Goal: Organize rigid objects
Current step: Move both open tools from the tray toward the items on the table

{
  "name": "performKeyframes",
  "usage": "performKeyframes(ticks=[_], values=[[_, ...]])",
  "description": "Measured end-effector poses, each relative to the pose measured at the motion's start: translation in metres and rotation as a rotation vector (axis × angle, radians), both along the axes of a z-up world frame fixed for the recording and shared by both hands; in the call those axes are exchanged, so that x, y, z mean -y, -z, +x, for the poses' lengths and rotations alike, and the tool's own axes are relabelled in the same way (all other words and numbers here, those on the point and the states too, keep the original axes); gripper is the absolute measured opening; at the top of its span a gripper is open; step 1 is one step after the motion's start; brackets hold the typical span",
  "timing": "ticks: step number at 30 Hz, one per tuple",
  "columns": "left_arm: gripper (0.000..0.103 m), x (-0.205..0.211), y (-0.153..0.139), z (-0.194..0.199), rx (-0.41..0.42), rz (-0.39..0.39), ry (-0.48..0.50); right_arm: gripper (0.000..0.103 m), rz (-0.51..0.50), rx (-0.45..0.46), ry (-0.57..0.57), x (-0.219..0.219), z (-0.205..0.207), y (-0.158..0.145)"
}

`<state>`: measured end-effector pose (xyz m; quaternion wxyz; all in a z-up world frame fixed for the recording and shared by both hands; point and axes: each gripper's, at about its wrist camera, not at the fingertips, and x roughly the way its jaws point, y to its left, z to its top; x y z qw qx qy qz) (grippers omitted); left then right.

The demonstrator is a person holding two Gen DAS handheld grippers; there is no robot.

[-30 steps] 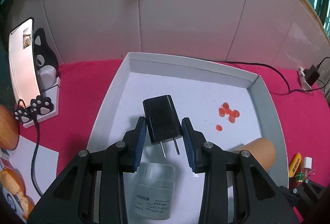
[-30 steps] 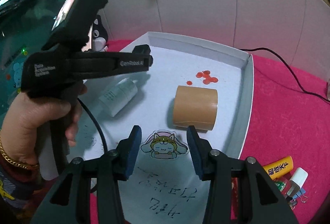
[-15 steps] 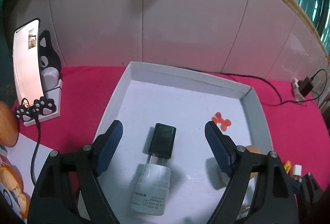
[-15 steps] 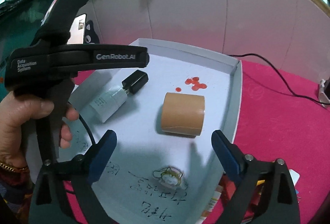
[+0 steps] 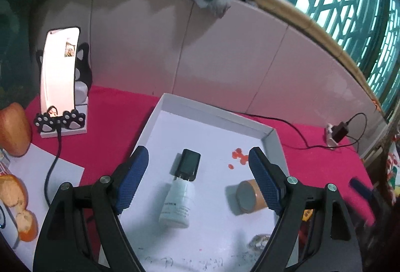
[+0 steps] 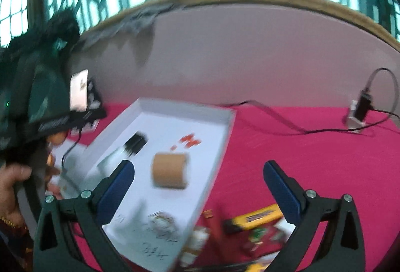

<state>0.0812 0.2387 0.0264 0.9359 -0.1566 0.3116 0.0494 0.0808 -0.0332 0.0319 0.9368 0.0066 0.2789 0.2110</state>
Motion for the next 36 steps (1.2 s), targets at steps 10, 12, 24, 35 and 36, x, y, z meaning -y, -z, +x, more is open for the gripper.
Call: performKeyframes(ticks=[10,12,24,35,36], values=[[0.083,0.038,-0.002,-0.026,0.044,0.034,0.175,0.103,-0.04,-0.063,0.194,0.093,0.005,0.017],[0.083,0.051,0.001,-0.025,0.034,0.043,0.223,0.103,-0.069,-0.093,0.177,0.093,0.001,0.03],[0.083,0.113,0.019,-0.042,-0.012,0.097,0.516,0.074,-0.145,-0.207,-0.032,0.069,0.021,0.073],[0.083,0.161,0.019,-0.038,-0.049,0.09,0.667,0.057,0.005,-0.334,-0.134,0.073,0.037,0.089],[0.083,0.165,0.019,-0.037,-0.052,0.096,0.675,0.057,0.032,-0.353,-0.152,0.075,0.037,0.09]])
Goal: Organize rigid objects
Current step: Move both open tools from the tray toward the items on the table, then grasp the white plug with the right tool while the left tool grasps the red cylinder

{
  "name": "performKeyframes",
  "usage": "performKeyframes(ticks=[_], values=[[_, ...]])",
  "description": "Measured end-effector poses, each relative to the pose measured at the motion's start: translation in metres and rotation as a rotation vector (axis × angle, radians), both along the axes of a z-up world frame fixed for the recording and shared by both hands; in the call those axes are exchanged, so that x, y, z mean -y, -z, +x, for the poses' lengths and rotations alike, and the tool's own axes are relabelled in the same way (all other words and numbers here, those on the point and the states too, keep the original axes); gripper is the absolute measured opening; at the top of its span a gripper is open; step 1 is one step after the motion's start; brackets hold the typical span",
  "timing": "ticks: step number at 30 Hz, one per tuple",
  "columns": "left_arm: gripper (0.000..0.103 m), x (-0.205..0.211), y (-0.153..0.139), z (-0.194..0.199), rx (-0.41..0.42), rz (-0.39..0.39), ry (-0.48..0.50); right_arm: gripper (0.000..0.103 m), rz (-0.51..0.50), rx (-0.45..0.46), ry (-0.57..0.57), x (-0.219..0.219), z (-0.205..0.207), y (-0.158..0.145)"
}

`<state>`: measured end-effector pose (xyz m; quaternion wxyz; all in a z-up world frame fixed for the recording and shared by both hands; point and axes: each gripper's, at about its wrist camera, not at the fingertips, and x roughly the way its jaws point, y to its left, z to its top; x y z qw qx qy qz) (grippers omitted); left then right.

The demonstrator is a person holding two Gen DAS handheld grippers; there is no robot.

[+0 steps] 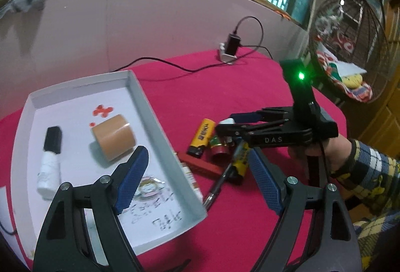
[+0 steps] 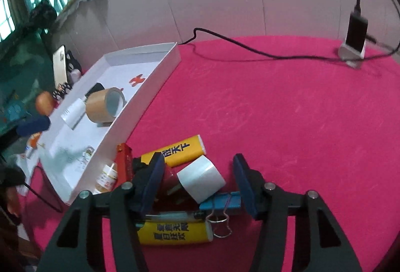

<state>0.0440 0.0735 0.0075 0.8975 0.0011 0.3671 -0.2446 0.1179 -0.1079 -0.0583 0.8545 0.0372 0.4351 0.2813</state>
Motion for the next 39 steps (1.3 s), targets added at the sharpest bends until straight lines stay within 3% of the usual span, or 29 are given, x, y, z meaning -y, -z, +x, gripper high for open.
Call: performKeyframes(ticks=[2,6,15,17,18,23,24,27,30,39], values=[[0.083,0.005,0.001,0.003,-0.006,0.011,0.013,0.057,0.022,0.002,-0.026,0.001,-0.006,0.0],[0.083,0.006,0.003,0.002,-0.02,0.006,0.035,0.057,-0.042,0.061,-0.088,-0.008,-0.015,-0.002],[0.083,0.021,0.01,0.012,-0.074,0.022,0.065,0.057,0.021,0.021,-0.106,-0.004,-0.004,0.004],[0.083,0.03,0.01,0.016,-0.079,0.034,0.09,0.052,0.048,0.004,-0.084,0.001,-0.002,0.005],[0.083,0.035,0.01,0.017,-0.079,0.041,0.103,0.037,0.065,-0.003,-0.071,0.006,-0.002,0.005],[0.083,0.065,0.015,0.029,-0.104,0.096,0.175,0.037,0.108,-0.003,0.067,0.046,-0.002,0.005],[0.081,0.071,0.018,0.032,-0.113,0.124,0.183,0.037,0.115,-0.003,0.08,0.051,-0.001,0.005],[0.049,0.086,0.03,0.043,-0.158,0.175,0.199,0.037,0.118,0.005,0.144,0.074,-0.005,0.003],[0.04,0.094,0.042,0.054,-0.197,0.208,0.186,0.037,0.134,0.002,0.193,0.093,-0.008,0.005],[0.04,0.103,0.054,0.06,-0.158,0.352,0.124,0.037,0.175,0.0,0.22,0.102,-0.01,0.007]])
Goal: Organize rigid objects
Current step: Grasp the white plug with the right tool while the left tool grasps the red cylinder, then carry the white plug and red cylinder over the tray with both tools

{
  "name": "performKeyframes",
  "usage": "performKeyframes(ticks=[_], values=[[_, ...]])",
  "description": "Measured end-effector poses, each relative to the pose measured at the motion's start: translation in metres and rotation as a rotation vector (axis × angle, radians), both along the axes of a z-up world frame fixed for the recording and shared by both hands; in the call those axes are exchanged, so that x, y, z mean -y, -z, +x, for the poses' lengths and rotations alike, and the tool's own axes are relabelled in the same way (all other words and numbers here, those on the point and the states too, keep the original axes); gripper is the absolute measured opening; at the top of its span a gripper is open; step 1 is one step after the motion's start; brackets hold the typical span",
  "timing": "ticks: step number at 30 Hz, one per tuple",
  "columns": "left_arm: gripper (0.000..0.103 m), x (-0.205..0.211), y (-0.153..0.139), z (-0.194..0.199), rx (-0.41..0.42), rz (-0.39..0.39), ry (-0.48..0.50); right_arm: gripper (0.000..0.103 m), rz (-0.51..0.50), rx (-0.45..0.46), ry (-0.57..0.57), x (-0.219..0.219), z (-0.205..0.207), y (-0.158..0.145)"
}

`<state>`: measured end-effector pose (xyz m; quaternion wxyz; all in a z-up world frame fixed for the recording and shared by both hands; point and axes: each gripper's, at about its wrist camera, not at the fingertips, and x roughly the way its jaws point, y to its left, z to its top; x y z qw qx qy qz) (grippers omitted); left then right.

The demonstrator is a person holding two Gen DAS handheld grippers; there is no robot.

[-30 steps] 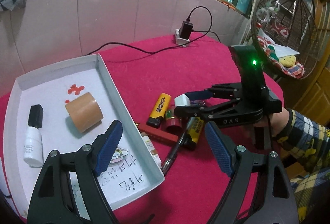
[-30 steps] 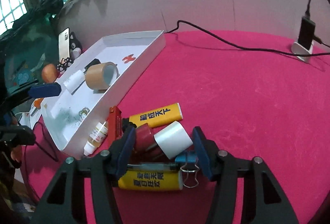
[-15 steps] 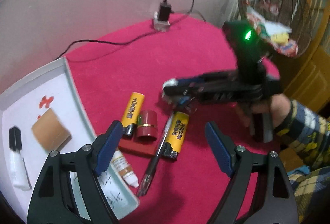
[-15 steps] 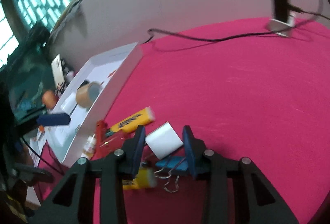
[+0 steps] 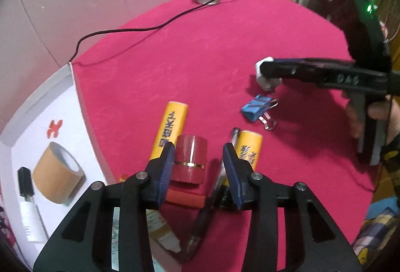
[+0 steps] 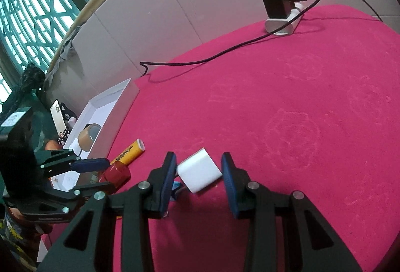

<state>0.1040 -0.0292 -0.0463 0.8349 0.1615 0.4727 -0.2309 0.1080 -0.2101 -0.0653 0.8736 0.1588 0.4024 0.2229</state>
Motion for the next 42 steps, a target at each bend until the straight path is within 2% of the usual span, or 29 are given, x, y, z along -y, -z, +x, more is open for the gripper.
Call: performKeyframes(ticks=[1,5,6,10,16,20,23,29,42], values=[[0.04,-0.001,0.004,0.0,0.005,0.025,-0.006,0.037,0.005,-0.001,0.001,-0.001,0.0,0.0],[0.039,0.0,0.009,-0.001,0.011,0.035,0.012,0.037,0.009,-0.001,0.013,-0.002,-0.001,-0.001],[0.031,0.003,0.009,-0.001,0.014,0.035,0.018,0.037,0.009,0.0,0.015,-0.001,-0.002,-0.002],[0.03,0.005,0.008,-0.008,0.044,0.006,0.033,0.037,0.009,0.015,0.028,-0.001,-0.005,-0.01],[0.029,-0.016,-0.012,-0.015,0.092,-0.137,-0.031,0.037,0.023,0.055,0.063,0.001,-0.006,-0.029],[0.029,-0.058,-0.041,-0.019,0.132,-0.283,-0.137,0.037,0.053,0.086,0.066,-0.005,-0.009,-0.045],[0.029,-0.092,-0.057,-0.024,0.169,-0.339,-0.226,0.037,0.048,0.123,0.039,-0.019,-0.011,-0.06],[0.029,-0.141,-0.07,-0.028,0.207,-0.384,-0.364,0.037,0.058,0.176,-0.02,-0.048,-0.013,-0.08],[0.029,-0.168,-0.078,-0.033,0.286,-0.388,-0.439,0.037,0.038,0.214,-0.141,-0.096,-0.02,-0.1]])
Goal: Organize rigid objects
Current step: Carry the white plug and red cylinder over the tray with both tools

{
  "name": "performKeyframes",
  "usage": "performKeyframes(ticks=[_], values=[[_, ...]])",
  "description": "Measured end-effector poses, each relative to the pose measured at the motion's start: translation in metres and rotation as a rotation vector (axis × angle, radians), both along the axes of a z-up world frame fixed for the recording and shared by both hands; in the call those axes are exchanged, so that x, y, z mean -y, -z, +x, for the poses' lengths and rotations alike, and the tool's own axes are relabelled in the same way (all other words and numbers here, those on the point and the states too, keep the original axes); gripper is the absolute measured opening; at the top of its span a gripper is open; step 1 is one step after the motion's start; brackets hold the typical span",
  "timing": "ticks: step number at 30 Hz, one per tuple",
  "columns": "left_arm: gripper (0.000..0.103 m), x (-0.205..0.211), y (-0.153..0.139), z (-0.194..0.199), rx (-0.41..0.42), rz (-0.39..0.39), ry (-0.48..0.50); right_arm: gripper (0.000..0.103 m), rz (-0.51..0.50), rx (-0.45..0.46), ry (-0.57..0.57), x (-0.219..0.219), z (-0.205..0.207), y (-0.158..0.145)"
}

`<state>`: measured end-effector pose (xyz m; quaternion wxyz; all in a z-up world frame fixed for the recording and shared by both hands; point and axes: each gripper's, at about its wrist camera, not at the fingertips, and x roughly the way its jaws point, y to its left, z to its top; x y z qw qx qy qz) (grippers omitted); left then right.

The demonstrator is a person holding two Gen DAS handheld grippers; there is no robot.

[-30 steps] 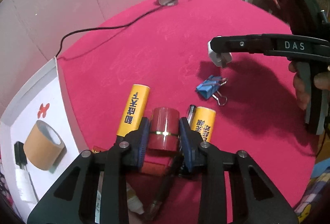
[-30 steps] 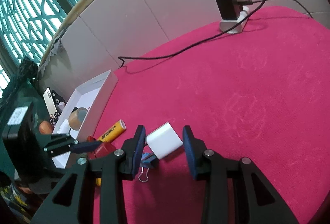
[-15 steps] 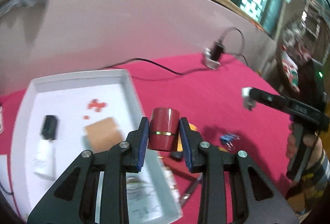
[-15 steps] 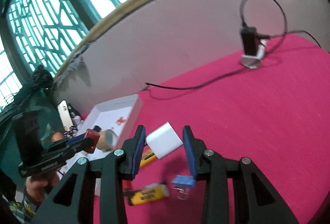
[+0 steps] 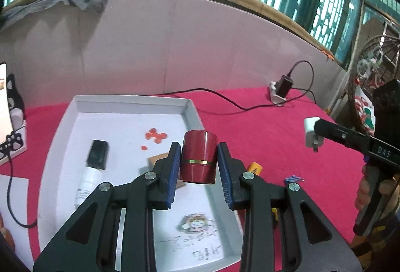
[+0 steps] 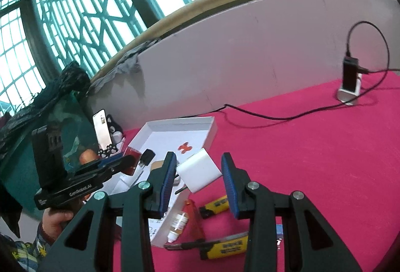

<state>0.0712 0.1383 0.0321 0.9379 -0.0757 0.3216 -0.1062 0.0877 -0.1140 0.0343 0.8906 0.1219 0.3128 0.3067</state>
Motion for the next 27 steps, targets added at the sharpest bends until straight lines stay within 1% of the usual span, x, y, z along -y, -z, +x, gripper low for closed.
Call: performKeyframes(ticks=[13,19,22,27], values=[[0.029,-0.079,-0.009,-0.009,0.029,-0.041,-0.175,0.037,-0.044,0.05,-0.129,-0.062,-0.002,-0.02],[0.029,-0.109,-0.01,-0.014,0.033,-0.049,-0.252,0.037,-0.073,0.068,-0.189,-0.091,-0.005,-0.022],[0.029,-0.112,-0.005,-0.01,0.016,-0.044,-0.259,0.037,-0.085,0.06,-0.219,-0.104,-0.006,-0.018],[0.029,-0.104,0.003,0.003,-0.01,-0.022,-0.234,0.037,-0.097,0.043,-0.242,-0.119,-0.011,-0.01]])
